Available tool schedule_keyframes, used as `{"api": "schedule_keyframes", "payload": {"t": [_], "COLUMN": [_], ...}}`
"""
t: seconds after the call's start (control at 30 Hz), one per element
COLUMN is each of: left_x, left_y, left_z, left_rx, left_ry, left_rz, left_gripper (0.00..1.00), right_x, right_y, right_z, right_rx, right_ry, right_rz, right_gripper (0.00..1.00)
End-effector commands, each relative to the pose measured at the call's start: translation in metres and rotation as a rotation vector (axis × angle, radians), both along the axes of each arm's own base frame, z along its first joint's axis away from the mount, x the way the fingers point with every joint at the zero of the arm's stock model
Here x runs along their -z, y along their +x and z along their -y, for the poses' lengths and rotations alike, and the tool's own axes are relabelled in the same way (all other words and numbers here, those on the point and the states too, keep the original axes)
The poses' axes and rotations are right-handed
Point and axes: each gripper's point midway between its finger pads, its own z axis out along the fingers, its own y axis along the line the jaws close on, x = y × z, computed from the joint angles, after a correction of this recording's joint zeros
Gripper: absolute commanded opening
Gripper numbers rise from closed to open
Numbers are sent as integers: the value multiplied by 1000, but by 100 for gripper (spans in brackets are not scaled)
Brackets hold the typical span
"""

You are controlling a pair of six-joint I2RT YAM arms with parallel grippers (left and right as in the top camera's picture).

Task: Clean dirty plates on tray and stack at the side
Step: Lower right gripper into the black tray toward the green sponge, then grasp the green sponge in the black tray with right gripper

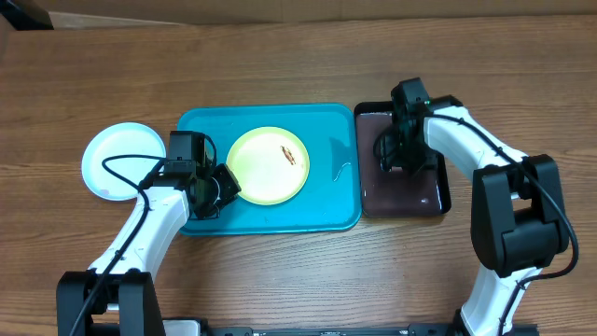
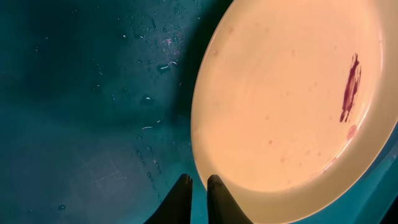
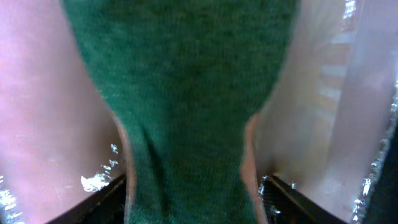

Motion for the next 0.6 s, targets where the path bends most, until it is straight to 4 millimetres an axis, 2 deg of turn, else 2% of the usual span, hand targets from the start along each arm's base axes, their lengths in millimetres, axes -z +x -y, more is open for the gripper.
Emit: {"api": "schedule_keyframes", "payload": {"t": [0.0,0.03,0.13,0.17,0.2,0.23,0.27,0.4,0.47,0.5,0.53,0.57], "left_x": [-3,-3,-3,-3,-3,-3,-3,-3,-3,-3,-3,-3], "left_y": [6,6,6,6,6,6,6,6,5,5,5,4], "left_z": [1,1,1,1,1,1,1,1,1,1,1,1], "left_rx": [15,15,15,15,15,15,15,15,15,15,15,15], "left_ry": [13,13,13,13,13,13,13,13,14,14,14,14], "left_rz": [15,15,15,15,15,15,15,14,13,11,10,9], "left_gripper": [12,13,12,12,12,13,13,13,13,13,13,13], "right_x": [10,10,9,9,9,9,9,8,7,7,7,6], "right_y": [-4,-4,-5,-4,-4,-4,-2,8,13,15,16,17], "right_z": [2,3,3,3,2,2,2,0,-1,-1,-2,-2], "right_rx": [5,5,4,4,5,4,4,6,6,6,6,6], "right_ry": [-7,-7,-8,-8,-7,-7,-6,4,8,10,12,13], "right_rz": [6,6,3,4,4,6,12,55,74,81,87,92], "right_gripper": [26,4,4,14,43,77,87,95,94,88,68,34]}}
